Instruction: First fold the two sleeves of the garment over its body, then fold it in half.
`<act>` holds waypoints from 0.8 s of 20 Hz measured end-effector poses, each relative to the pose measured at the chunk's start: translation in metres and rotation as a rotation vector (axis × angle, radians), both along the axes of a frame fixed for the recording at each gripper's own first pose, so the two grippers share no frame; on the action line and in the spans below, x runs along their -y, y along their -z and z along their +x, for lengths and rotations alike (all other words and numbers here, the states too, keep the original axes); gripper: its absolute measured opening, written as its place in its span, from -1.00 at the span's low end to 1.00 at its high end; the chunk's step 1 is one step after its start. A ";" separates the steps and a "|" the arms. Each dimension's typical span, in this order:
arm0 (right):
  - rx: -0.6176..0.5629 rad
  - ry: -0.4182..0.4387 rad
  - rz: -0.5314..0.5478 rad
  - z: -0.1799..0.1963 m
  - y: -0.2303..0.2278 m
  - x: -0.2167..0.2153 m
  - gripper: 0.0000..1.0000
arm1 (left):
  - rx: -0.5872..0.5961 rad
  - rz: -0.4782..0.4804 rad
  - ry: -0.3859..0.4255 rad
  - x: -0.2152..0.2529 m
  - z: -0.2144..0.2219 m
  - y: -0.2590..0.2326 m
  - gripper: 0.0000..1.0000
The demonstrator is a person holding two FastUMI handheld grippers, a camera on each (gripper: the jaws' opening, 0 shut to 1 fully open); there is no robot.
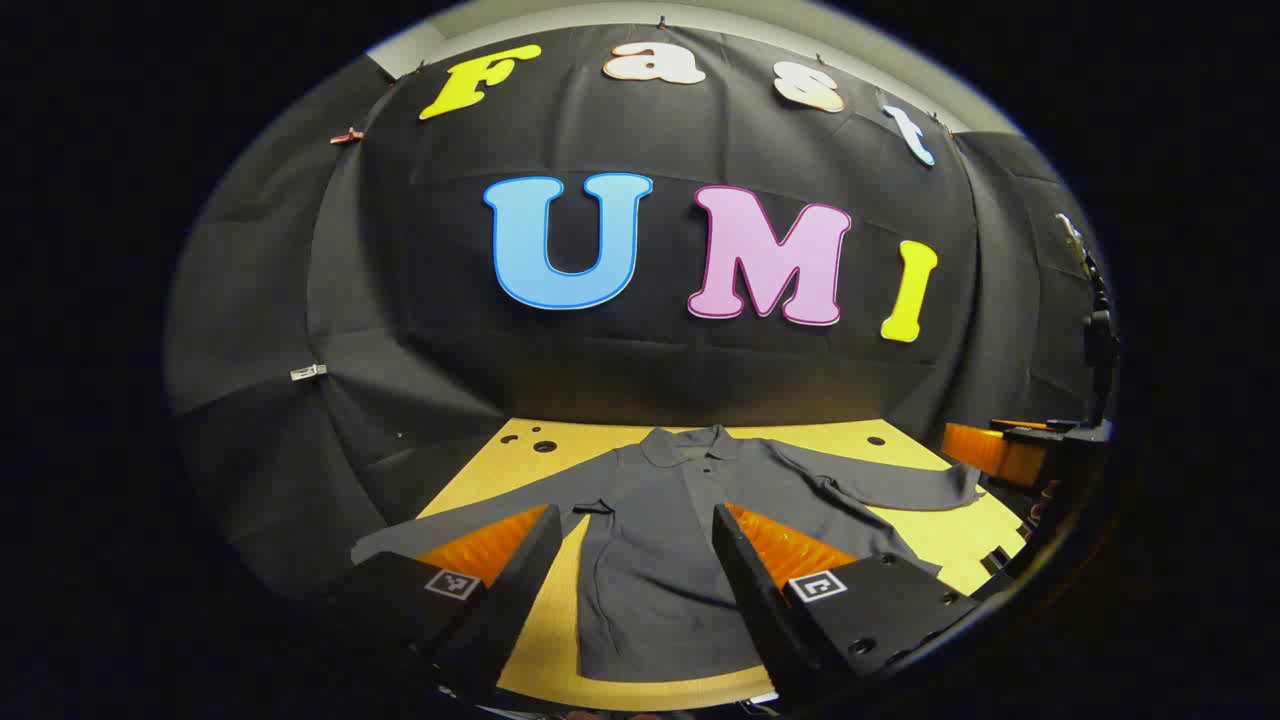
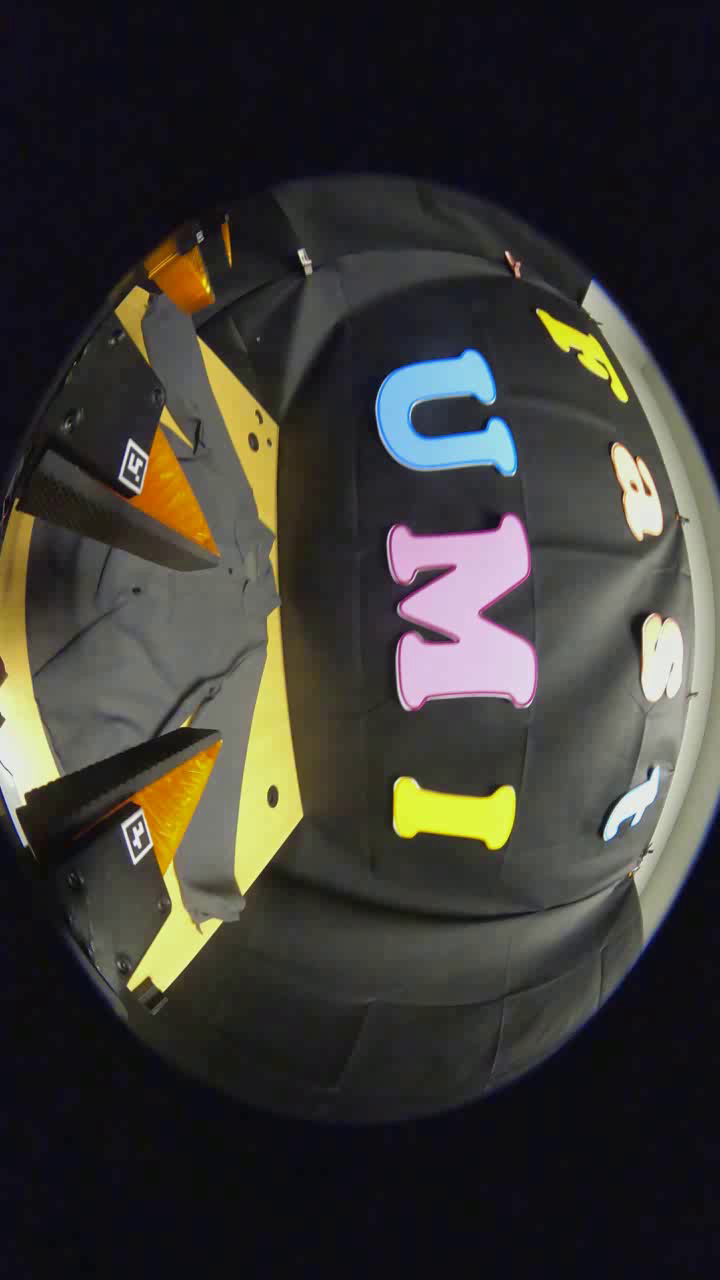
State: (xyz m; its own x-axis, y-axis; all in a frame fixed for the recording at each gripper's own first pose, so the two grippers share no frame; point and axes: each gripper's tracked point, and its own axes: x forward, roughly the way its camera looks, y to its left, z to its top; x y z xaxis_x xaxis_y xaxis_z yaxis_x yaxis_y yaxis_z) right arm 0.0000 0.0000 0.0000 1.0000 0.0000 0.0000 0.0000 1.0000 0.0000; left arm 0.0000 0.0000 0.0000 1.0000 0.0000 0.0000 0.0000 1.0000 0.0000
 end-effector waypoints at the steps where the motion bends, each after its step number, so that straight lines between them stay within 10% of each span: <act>1: 0.000 0.013 0.012 0.005 -0.003 0.005 0.94 | -0.002 -0.004 0.004 0.003 0.004 0.000 0.92; 16: -0.005 0.038 0.032 0.033 -0.019 0.037 0.96 | 0.026 0.037 0.000 0.017 0.043 -0.017 0.92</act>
